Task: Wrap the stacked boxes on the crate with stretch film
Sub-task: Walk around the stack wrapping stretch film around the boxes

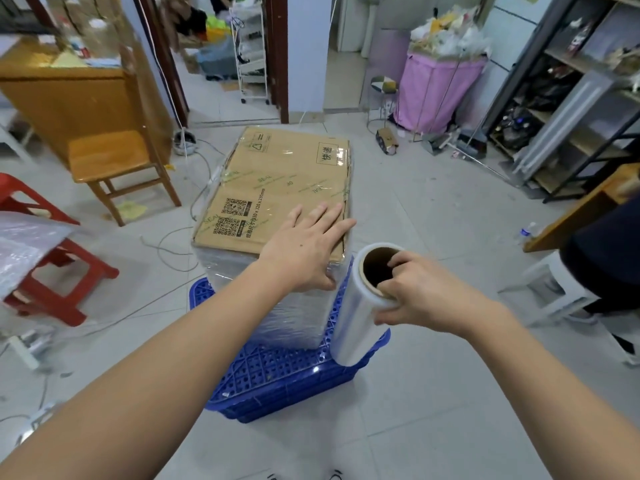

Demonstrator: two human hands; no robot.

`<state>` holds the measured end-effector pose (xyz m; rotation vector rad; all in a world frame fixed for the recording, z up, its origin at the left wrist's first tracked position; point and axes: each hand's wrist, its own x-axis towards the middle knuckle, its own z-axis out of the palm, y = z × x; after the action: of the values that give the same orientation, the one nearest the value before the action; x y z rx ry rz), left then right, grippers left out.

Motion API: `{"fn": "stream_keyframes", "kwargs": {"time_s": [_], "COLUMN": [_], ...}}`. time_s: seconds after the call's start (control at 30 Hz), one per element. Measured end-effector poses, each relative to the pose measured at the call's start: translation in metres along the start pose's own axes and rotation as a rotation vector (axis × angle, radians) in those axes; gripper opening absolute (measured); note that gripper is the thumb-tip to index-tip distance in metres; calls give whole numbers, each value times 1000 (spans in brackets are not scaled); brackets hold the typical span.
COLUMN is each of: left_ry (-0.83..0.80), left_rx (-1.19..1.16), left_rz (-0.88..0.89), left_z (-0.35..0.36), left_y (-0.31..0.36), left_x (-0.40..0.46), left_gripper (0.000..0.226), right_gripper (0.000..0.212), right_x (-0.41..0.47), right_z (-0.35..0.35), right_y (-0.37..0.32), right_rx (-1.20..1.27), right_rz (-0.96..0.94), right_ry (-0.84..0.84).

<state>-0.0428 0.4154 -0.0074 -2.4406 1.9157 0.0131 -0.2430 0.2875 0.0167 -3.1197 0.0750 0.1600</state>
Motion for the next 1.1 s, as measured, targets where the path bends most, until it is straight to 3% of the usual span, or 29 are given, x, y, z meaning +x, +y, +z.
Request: {"fn": "stream_keyframes", "kwargs": {"time_s": [0.1, 0.27, 0.4, 0.53, 0.63, 0.8, 1.1], "left_ry": [-1, -14, -16, -9, -10, -16, -3], "left_rx": [-7, 2, 5, 12, 8, 9, 19], "left_rz": [-6, -13, -17, -24, -25, -31, -34], "left_z": [-1, -3, -3, -3, -4, -3, -1], "left_y": [1, 4, 5, 4, 5, 7, 8], "left_x": [-1, 2, 1, -2, 0, 3, 3], "left_gripper": [117, 118, 122, 122, 122, 121, 122], "right_gripper": [38, 29, 65, 60, 56, 53, 30], "right_x": [1, -8, -8, 0, -12, -35, -62], "right_z": [-3, -10, -5, 6, 2, 4, 26], "right_y": [-7, -18, -36, -35, -22, -22, -56], "right_rx": [-51, -123, -92, -84, -49, -100, -31], "right_rz": [-67, 117, 341, 419, 301, -198, -345], "right_ry": [-56, -97, -33, 61, 47, 60, -10]}}
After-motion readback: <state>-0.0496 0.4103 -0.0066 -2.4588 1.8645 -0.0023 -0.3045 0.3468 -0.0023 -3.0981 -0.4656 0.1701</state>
